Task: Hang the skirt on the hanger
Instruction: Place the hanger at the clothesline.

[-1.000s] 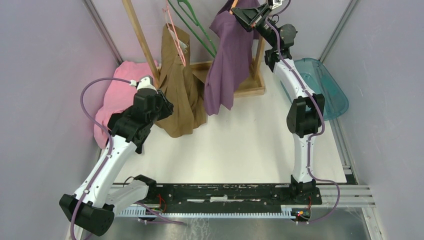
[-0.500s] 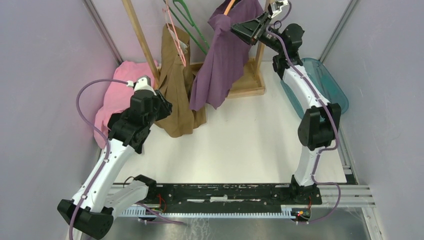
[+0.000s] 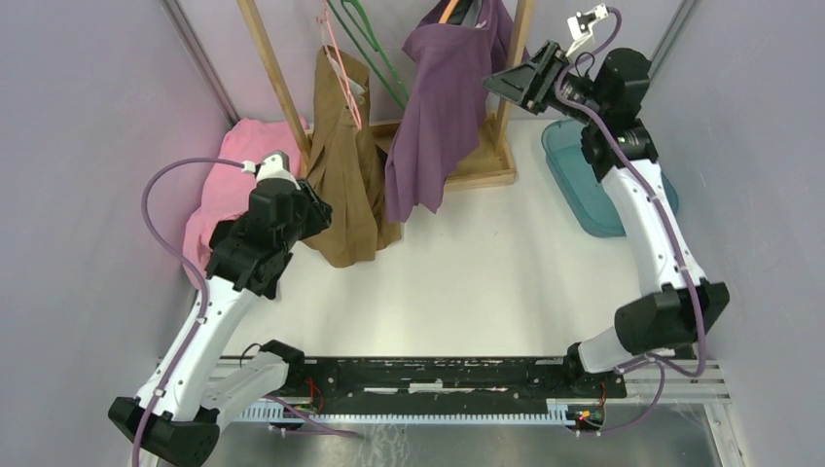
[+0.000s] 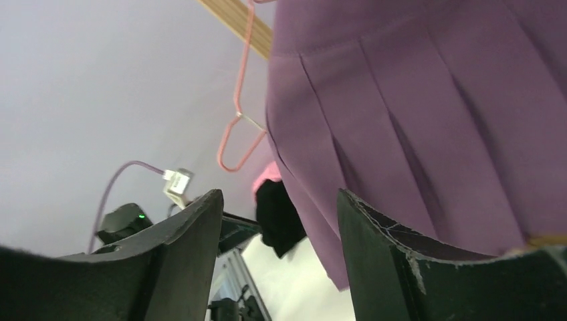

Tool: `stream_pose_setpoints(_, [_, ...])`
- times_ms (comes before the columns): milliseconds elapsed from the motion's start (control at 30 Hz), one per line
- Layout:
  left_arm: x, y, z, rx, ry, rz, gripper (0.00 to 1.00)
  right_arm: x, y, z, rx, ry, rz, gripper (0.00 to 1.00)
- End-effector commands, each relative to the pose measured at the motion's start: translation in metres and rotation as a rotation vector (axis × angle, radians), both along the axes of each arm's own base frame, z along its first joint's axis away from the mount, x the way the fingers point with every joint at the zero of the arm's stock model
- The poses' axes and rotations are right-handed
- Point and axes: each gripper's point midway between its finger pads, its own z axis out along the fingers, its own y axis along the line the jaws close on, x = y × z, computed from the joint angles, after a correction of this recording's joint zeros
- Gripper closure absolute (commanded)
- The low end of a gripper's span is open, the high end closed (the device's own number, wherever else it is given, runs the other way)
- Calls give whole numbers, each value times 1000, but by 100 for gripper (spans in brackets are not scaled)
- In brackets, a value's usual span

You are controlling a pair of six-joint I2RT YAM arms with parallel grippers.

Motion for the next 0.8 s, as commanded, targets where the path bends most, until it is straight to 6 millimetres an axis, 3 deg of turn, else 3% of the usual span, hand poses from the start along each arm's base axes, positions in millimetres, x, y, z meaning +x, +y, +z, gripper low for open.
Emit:
stream_pose_setpoints(0, [-1,8,38,20,-90,4,54,-34,-32,-21,-246,-28,-160,31])
stream_pose_setpoints(67, [-3,8,46,19,-105,-3,45,-50,-46,-29,-316,-30,-221,26])
stream_pose_setpoints(133, [-6,7,53,15,-120,-16,19,-66,-59,-39,-382,-30,-271,21])
stream_pose_setpoints(267, [-13,8,64,6,-143,-25,1,-101,-78,-67,-471,-20,-322,8])
stream_pose_setpoints(333, [-15,6,65,-10,-152,-37,1,-117,-83,-81,-490,-18,-327,0])
stream_pose_setpoints(433, [-15,-5,56,-35,-148,-88,1,-139,-88,-101,-511,-16,-328,0])
stream_pose_setpoints(567, [-14,-26,30,-85,-139,-187,1,-162,-86,-132,-506,0,-295,0])
stream_pose_setpoints(767, [-5,-36,-6,-115,-176,-213,1,-166,-94,-179,-540,35,-328,0])
